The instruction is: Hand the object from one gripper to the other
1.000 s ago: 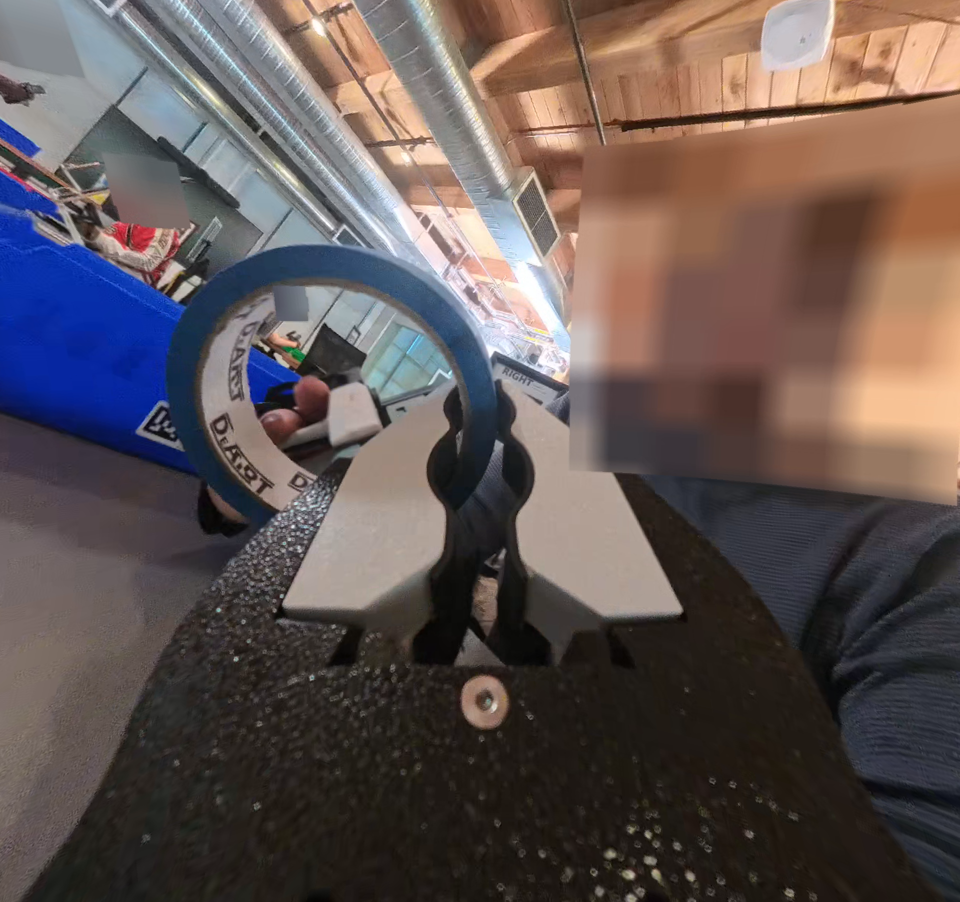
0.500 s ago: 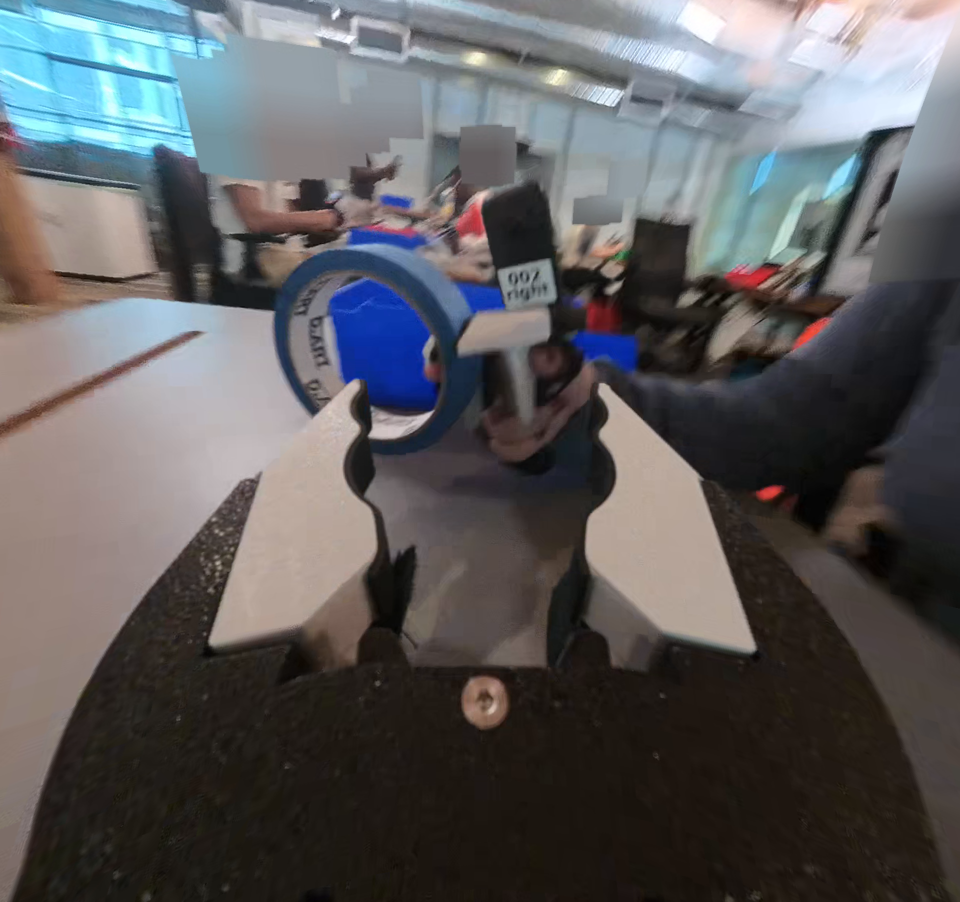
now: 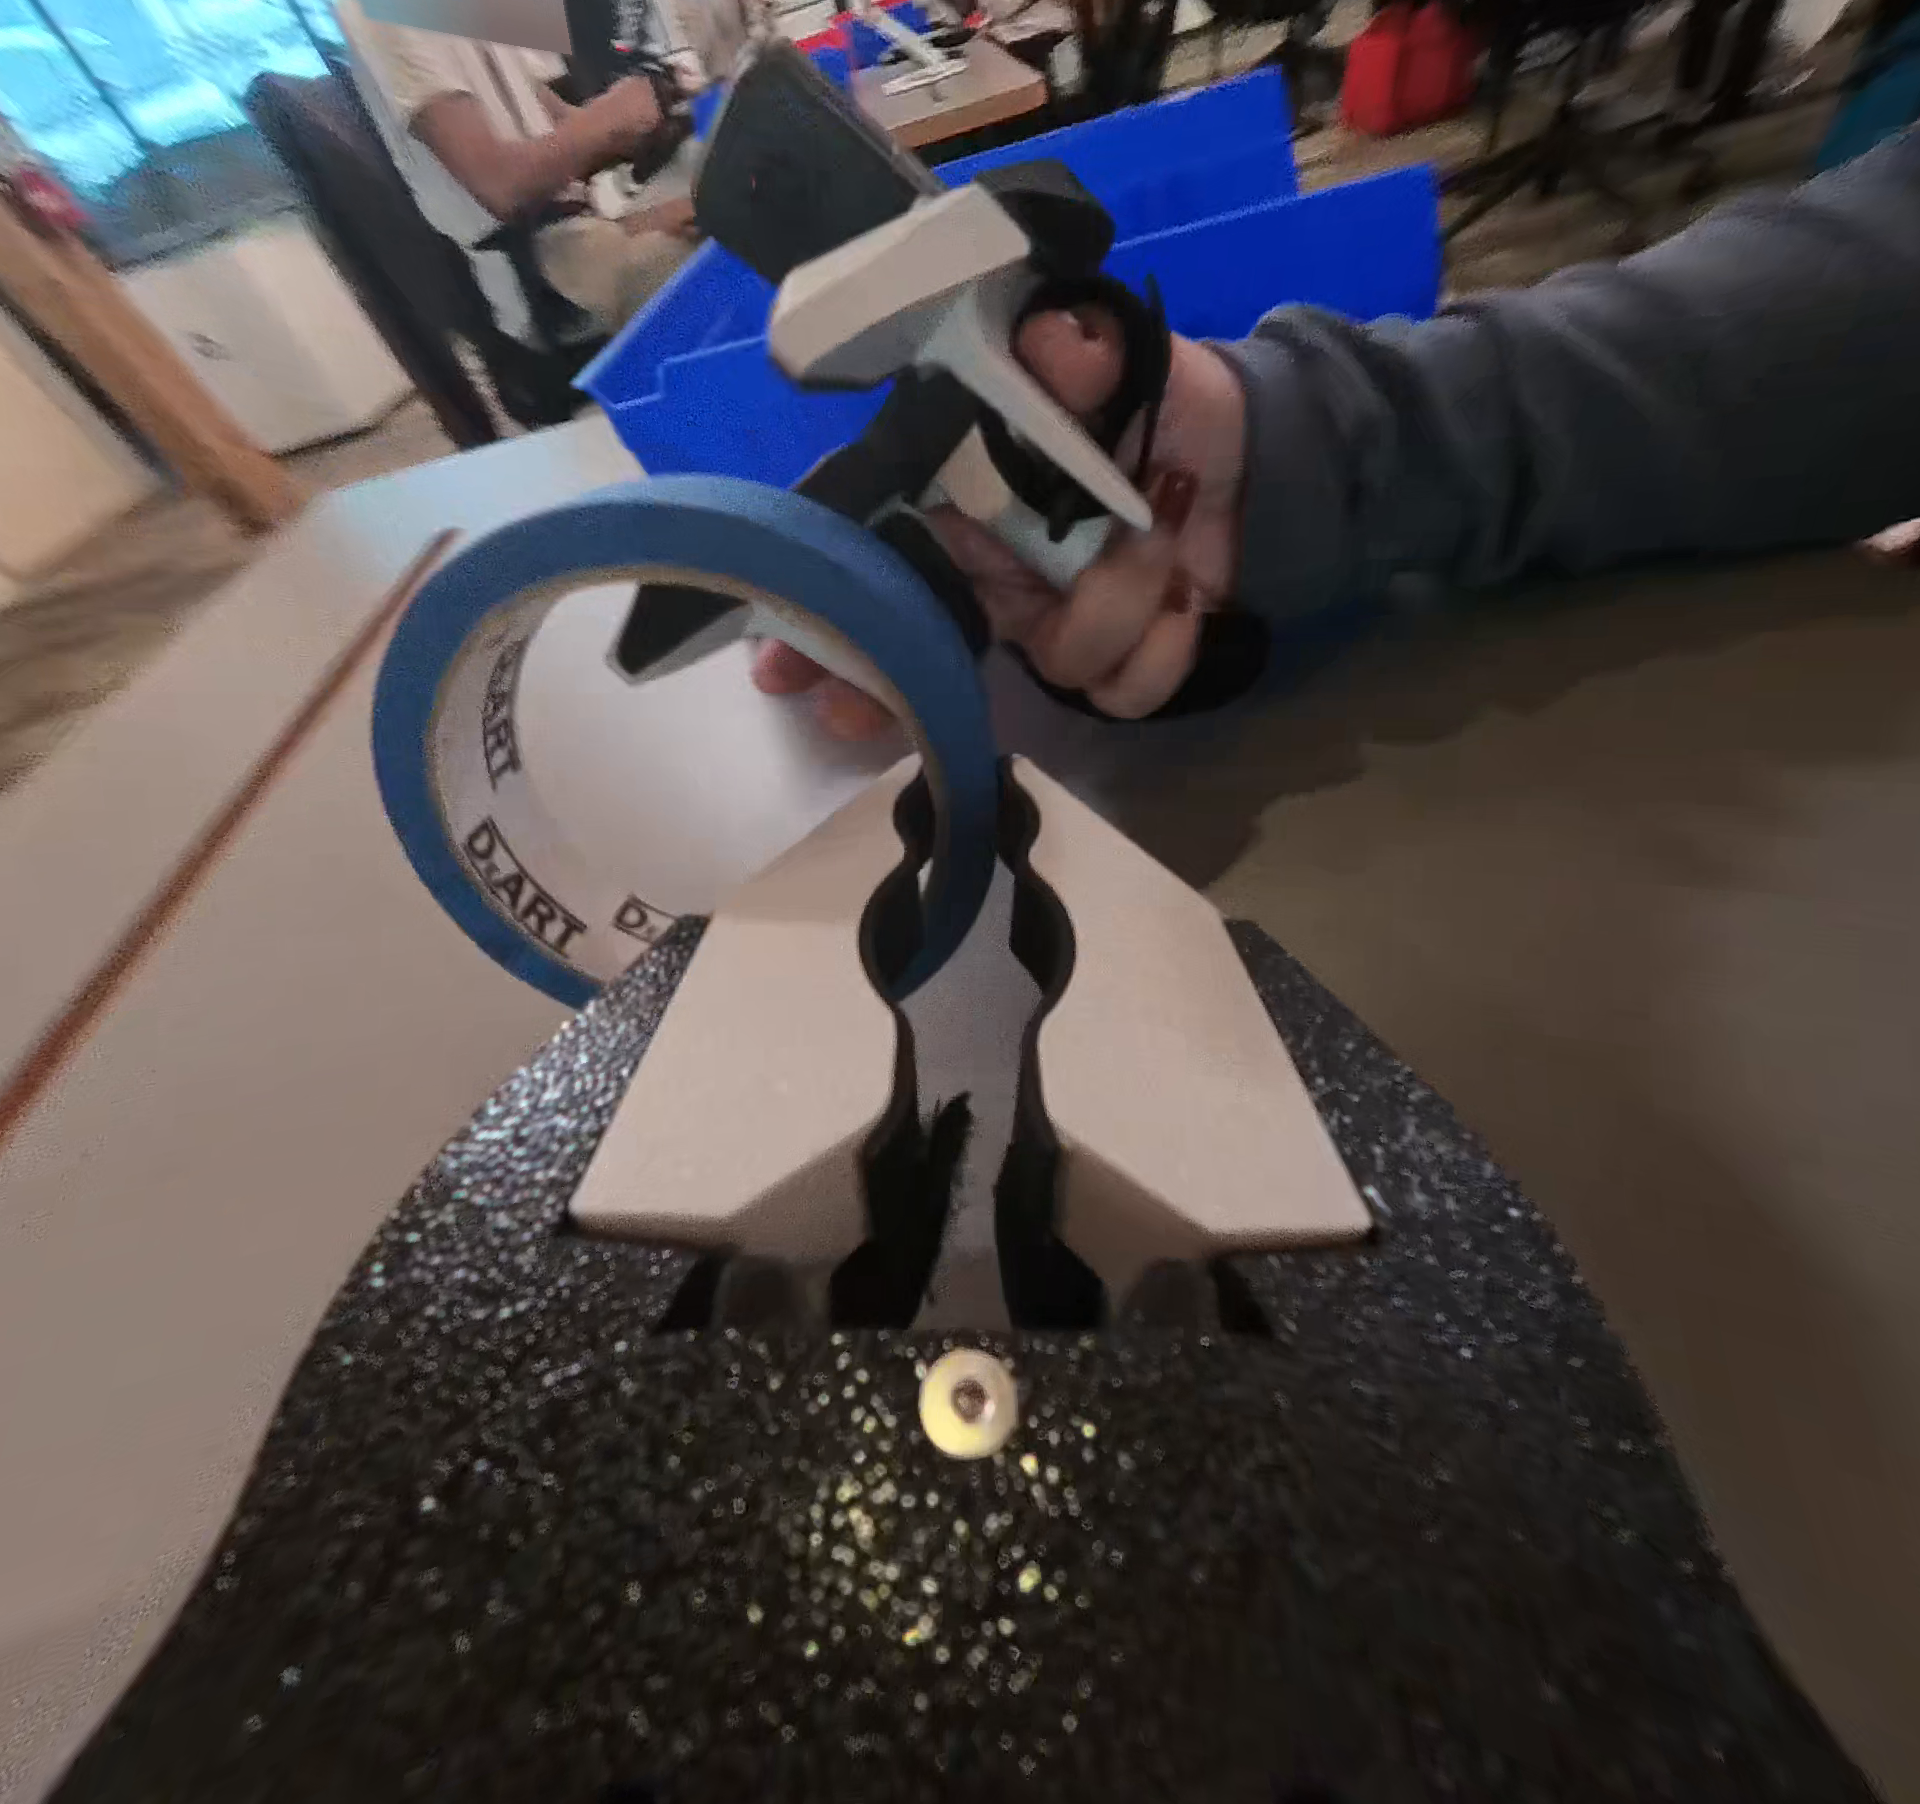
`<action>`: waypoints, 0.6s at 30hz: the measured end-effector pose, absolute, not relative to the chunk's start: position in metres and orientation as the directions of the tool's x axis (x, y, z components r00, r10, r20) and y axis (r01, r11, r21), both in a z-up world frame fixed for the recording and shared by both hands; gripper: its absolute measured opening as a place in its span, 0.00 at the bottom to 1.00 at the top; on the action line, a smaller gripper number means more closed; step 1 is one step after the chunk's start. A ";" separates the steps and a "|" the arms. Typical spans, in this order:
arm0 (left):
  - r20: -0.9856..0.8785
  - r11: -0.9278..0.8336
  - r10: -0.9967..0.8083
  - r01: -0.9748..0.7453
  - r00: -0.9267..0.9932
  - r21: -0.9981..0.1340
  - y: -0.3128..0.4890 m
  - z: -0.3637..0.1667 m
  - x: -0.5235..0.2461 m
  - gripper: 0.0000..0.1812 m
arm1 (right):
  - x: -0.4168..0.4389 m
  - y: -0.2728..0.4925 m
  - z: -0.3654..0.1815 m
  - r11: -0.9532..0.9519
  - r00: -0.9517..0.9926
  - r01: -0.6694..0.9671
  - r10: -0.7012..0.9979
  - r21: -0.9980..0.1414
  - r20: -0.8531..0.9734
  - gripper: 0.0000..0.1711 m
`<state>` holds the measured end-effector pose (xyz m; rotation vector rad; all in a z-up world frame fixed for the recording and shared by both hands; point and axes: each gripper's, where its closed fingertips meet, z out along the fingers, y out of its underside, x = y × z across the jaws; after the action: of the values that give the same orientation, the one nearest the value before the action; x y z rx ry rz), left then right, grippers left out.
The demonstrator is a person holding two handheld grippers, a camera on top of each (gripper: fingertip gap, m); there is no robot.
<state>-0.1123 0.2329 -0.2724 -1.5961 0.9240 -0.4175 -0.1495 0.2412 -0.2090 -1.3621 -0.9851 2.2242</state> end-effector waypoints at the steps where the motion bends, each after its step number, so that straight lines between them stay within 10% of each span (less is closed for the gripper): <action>1: -0.151 -0.025 -0.788 -0.276 0.596 -0.961 0.226 -0.269 -0.113 0.05 | -0.149 0.246 -0.209 -0.662 -0.449 0.032 0.660 -0.749 -0.602 0.34; 9: 0.351 -0.349 -0.934 0.400 -0.071 -0.847 0.149 -0.185 -0.147 0.05 | -0.145 0.229 -0.221 -0.267 -0.385 0.018 0.887 -0.964 -0.253 0.42; 18: 0.411 -0.498 -0.842 0.212 -0.350 -0.841 0.112 -0.192 -0.119 0.05 | -0.131 0.173 -0.226 -0.447 -0.685 0.252 0.544 -0.858 -0.484 0.16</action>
<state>-0.1190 0.1121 -0.1920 -1.1520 0.9124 -1.9167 -0.1311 0.1733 -0.2258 -1.1396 -1.5314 2.2472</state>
